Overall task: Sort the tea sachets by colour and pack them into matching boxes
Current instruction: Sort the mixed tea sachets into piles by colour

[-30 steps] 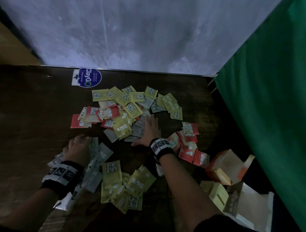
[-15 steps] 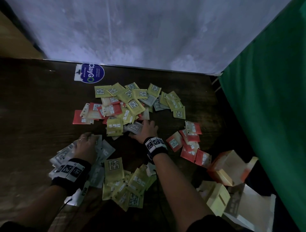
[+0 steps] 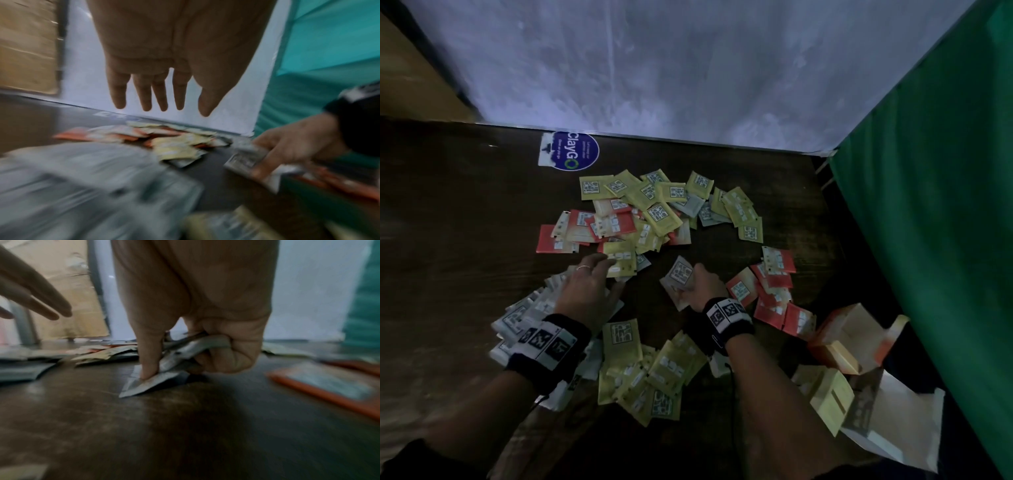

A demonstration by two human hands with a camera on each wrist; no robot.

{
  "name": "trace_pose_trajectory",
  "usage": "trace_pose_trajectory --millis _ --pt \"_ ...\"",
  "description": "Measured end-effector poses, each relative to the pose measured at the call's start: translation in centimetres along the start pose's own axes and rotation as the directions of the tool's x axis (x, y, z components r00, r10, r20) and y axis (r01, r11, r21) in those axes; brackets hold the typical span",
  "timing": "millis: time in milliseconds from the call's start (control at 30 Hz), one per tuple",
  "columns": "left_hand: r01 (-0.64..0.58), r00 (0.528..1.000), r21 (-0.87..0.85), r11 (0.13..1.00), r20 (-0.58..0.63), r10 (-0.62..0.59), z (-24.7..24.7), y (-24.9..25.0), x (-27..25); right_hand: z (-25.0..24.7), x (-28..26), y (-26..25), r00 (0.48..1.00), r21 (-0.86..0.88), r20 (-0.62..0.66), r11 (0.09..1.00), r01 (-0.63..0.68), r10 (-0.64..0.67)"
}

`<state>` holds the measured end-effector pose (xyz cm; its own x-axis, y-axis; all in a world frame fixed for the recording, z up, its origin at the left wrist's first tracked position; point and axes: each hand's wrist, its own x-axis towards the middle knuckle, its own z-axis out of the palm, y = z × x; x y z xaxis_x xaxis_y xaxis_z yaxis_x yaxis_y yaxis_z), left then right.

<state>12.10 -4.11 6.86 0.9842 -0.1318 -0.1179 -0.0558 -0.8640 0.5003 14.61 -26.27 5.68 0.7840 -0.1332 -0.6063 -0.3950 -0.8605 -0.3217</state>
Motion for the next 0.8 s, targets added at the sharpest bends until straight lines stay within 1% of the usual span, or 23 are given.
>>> trace_pose_trajectory --millis 67,133,200,300,367,467,600,700,800 --pt "-0.021 0.998 -0.130 0.991 0.059 0.028 -0.2 2.1 -0.1 -0.1 -1.1 0.4 0.996 0.021 -0.037 0.996 0.088 -0.087" --pt "0.016 0.989 -0.255 0.967 0.149 0.023 -0.2 4.0 -0.3 -0.1 -2.5 0.3 0.977 0.077 -0.079 0.976 0.205 -0.199" --pt "0.049 0.970 -0.357 0.933 0.240 0.041 0.0 5.4 -0.8 0.1 -4.1 -0.4 0.949 0.110 -0.082 0.943 0.313 -0.305" --pt "0.139 0.937 -0.469 0.872 0.346 0.036 0.3 6.2 -1.3 0.6 -5.4 -0.8 0.913 0.199 -0.071 0.891 0.407 -0.402" --pt "0.187 0.922 -0.501 0.845 0.387 0.025 0.7 5.9 -1.3 0.7 -5.5 -0.7 0.913 0.270 -0.081 0.873 0.405 -0.399" --pt "0.175 0.914 -0.465 0.868 0.405 0.033 0.8 5.2 -1.2 0.8 -5.5 -0.6 0.925 0.351 -0.104 0.857 0.377 -0.365" --pt "0.176 0.887 -0.511 0.841 0.453 0.090 0.5 4.9 -1.1 0.8 -5.4 -0.8 0.930 0.401 -0.163 0.840 0.366 -0.328" --pt "0.139 0.913 -0.490 0.861 0.400 0.081 0.2 4.4 -1.0 1.0 -5.5 -1.1 0.940 0.475 -0.173 0.811 0.341 -0.294" --pt "0.119 0.925 -0.403 0.907 0.377 0.046 -0.6 2.8 -0.7 1.4 -5.4 -1.1 0.950 0.518 -0.132 0.797 0.311 -0.284"
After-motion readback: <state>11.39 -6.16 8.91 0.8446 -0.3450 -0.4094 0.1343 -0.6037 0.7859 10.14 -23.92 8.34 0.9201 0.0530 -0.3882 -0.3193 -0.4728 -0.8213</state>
